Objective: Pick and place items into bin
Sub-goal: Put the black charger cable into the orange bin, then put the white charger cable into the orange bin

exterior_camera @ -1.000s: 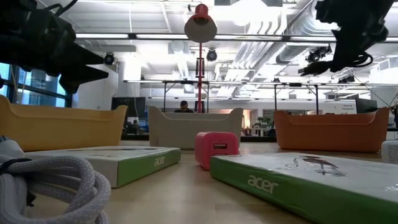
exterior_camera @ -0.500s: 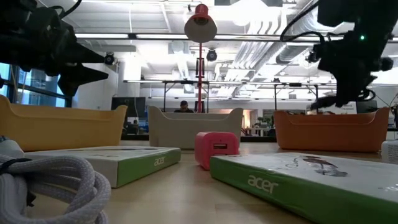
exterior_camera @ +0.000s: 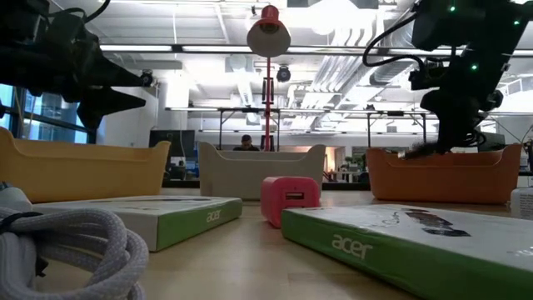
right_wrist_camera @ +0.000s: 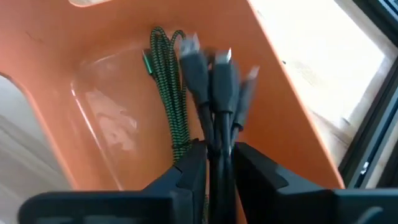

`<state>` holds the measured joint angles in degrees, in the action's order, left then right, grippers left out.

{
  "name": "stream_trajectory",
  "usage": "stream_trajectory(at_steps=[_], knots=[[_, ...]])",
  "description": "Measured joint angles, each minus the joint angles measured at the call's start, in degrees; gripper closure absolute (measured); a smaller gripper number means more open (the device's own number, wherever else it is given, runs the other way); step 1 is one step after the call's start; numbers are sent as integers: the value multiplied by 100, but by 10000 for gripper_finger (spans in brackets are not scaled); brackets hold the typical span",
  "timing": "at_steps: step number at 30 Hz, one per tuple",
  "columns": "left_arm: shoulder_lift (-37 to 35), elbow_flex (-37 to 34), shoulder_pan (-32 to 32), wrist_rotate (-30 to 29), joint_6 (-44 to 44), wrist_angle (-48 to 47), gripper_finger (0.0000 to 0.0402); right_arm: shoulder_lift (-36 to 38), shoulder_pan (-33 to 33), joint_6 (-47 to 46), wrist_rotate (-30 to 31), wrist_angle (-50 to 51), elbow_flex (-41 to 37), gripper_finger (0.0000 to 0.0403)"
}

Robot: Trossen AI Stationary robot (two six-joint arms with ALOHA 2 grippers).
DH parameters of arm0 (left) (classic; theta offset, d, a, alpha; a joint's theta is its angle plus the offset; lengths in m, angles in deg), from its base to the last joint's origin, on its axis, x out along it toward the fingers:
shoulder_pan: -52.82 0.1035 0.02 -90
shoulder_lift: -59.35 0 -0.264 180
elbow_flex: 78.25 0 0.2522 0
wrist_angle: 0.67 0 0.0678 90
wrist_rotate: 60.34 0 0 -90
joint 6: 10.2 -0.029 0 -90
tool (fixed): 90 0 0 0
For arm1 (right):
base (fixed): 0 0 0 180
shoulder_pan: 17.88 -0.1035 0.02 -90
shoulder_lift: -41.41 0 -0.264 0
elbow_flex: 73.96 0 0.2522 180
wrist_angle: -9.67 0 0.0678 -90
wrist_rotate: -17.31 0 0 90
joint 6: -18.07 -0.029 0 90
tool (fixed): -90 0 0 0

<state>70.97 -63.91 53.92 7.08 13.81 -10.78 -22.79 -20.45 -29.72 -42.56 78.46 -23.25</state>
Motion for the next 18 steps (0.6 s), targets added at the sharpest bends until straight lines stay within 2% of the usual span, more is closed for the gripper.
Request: stream_trajectory(at_steps=[11,16,18], knots=[[-2,0,0,-31,-15,8,174,21,336,652,37,-194,-2,277],[-1,0,0,476,-15,5,174,193,332,990,241,-485,88,261],[-1,0,-4,501,-105,-10,174,309,332,1132,277,-584,121,256]])
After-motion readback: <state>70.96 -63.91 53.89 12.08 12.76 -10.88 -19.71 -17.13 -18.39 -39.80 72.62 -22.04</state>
